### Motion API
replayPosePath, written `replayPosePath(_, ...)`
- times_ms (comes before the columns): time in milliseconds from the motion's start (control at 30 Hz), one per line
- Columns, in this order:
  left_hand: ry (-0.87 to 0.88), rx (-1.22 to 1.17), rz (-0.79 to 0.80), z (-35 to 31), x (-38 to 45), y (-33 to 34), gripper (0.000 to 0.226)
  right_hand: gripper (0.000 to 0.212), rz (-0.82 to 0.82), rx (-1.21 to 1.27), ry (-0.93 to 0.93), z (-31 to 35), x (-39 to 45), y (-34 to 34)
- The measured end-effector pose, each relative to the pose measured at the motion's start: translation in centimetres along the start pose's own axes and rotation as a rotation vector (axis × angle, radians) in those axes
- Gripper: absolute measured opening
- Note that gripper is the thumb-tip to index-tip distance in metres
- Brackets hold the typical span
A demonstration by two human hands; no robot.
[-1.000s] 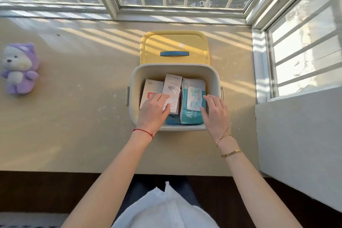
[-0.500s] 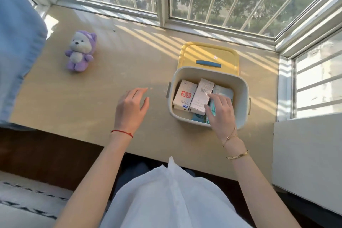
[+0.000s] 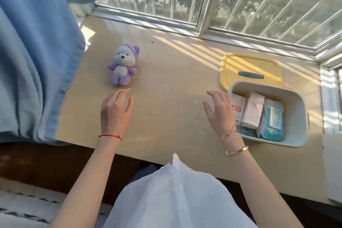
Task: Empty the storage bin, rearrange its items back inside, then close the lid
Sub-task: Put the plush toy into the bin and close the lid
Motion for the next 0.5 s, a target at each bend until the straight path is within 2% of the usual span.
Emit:
replayPosePath(300, 0.018, -0.018, 0.069, 14.9, 8.3, 1.0, 0.03, 0.033, 0.074, 0.091, 0.095, 12.4, 6.0, 12.3)
replayPosePath(500, -0.066, -0.079, 0.162, 19.9, 13.7, 5.6, 0.036, 0.037, 0.186, 0.097, 0.15, 16.0, 11.7, 20.6)
Point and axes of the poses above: each hand's wrist, its own x-axis towards the middle knuckle, its own y-axis out of the palm, z = x × y, the point moved 2 cm from there along x, towards the middle knuckle, and after that the axes turned 2 degrees about -z, right-handed, at the moved point
